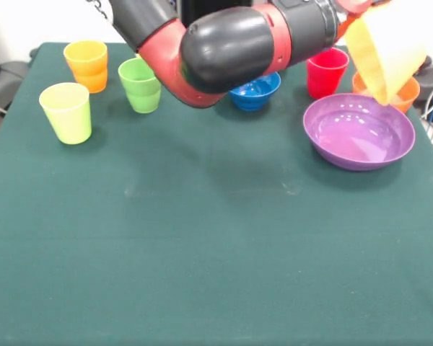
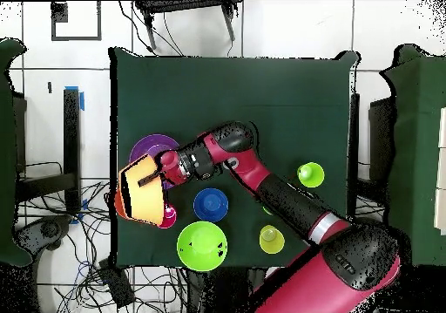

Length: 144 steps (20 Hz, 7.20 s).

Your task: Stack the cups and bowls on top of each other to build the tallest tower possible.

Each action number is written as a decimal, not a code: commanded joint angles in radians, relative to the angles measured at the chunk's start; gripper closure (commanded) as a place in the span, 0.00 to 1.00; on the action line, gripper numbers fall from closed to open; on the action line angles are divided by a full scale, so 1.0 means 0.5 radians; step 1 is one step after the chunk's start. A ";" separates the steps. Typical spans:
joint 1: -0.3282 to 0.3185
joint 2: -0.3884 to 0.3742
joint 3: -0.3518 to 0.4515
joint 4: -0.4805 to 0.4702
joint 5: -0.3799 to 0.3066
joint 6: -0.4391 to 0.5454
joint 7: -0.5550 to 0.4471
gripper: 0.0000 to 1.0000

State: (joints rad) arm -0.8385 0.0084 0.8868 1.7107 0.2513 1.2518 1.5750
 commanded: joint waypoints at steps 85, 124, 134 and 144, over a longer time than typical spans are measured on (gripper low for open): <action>0.515 0.580 0.461 -2.182 -0.330 0.949 -1.000 1.00; 0.510 0.558 0.407 -2.225 -0.461 1.067 -1.037 0.00; 0.478 0.532 0.412 -2.168 -0.499 0.989 -1.117 0.00; 0.543 0.551 0.431 -2.390 -0.709 0.993 -1.410 0.00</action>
State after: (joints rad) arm -0.6044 0.2753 1.1336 0.6184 0.0221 1.7702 1.3168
